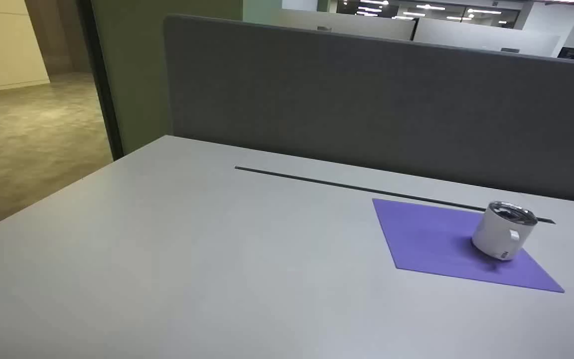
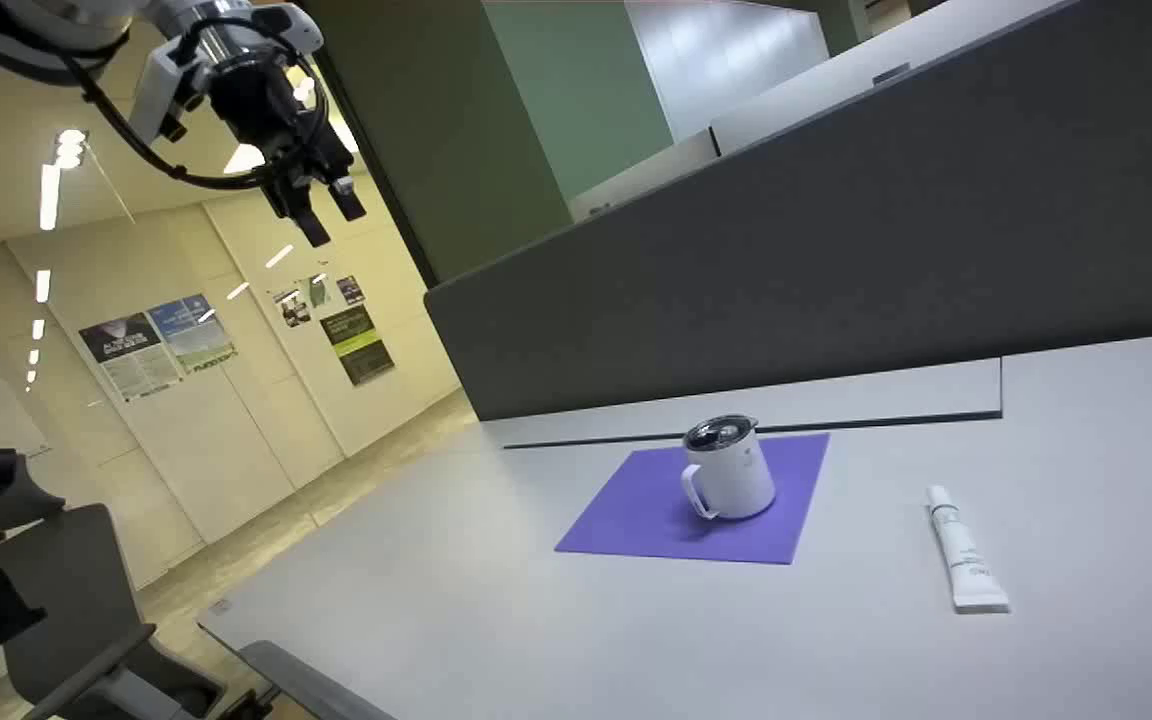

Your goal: Open the mug on the table

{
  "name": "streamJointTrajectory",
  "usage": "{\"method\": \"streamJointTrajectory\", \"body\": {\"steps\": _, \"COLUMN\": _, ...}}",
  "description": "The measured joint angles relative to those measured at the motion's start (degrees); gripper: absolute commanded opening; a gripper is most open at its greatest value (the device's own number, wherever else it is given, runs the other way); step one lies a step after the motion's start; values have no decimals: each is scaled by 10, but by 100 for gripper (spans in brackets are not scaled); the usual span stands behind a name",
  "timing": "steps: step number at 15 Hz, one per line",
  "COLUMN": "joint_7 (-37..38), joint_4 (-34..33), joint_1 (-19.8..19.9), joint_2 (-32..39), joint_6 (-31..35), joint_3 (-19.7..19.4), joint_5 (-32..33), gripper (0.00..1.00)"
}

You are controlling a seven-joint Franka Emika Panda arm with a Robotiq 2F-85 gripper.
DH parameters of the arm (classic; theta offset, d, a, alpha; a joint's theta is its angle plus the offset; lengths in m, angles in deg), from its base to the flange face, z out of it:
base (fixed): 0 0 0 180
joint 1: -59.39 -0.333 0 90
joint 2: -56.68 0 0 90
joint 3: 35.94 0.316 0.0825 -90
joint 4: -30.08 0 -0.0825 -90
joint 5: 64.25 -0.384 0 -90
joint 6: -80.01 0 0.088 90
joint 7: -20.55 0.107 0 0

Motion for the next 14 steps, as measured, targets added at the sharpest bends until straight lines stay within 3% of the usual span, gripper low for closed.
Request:
{"method": "streamJointTrajectory", "body": {"steps": 12, "joint_7": -8, "joint_4": 0, "joint_1": 0, "joint_2": 2, "joint_6": 2, "joint_3": 0, "joint_5": 2, "gripper": 100}}
{"method": "streamJointTrajectory", "body": {"steps": 14, "joint_7": -44, "joint_4": 1, "joint_1": 0, "joint_2": 17, "joint_6": 15, "joint_3": -4, "joint_5": 21, "gripper": 75}}
